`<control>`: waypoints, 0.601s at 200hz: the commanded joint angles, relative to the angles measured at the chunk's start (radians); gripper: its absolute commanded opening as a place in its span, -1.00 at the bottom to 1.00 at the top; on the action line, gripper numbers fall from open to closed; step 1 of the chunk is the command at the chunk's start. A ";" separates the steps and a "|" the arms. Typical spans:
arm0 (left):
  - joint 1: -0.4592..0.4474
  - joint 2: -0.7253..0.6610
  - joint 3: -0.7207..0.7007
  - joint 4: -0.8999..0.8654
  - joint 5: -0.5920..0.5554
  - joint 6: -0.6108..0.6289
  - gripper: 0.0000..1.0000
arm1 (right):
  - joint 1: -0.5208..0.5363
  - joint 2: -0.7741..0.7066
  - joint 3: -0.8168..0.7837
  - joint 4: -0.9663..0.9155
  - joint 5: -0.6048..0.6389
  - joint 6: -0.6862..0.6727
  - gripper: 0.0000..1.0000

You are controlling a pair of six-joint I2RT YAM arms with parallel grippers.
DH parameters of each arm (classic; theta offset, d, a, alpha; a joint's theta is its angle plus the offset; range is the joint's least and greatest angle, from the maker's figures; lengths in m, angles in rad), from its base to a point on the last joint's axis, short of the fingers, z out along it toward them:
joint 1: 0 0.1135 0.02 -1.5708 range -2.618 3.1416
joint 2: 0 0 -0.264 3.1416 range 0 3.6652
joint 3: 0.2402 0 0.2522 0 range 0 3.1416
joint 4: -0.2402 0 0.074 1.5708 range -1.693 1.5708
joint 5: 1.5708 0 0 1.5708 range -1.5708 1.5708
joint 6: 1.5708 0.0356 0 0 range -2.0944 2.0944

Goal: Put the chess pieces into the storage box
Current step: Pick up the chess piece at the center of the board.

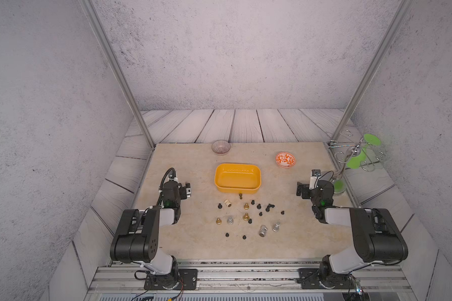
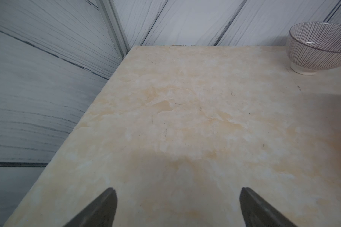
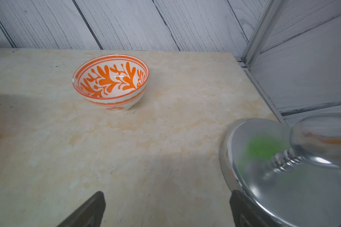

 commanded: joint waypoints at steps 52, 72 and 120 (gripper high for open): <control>0.005 -0.015 0.005 0.030 0.003 0.011 0.99 | -0.006 0.008 0.007 0.005 -0.026 0.016 0.98; 0.005 -0.016 0.005 0.031 0.003 0.010 0.99 | -0.007 0.008 0.007 0.005 -0.026 0.016 0.98; 0.005 -0.014 0.005 0.029 0.002 0.011 0.98 | -0.007 0.008 0.007 0.004 -0.026 0.014 0.98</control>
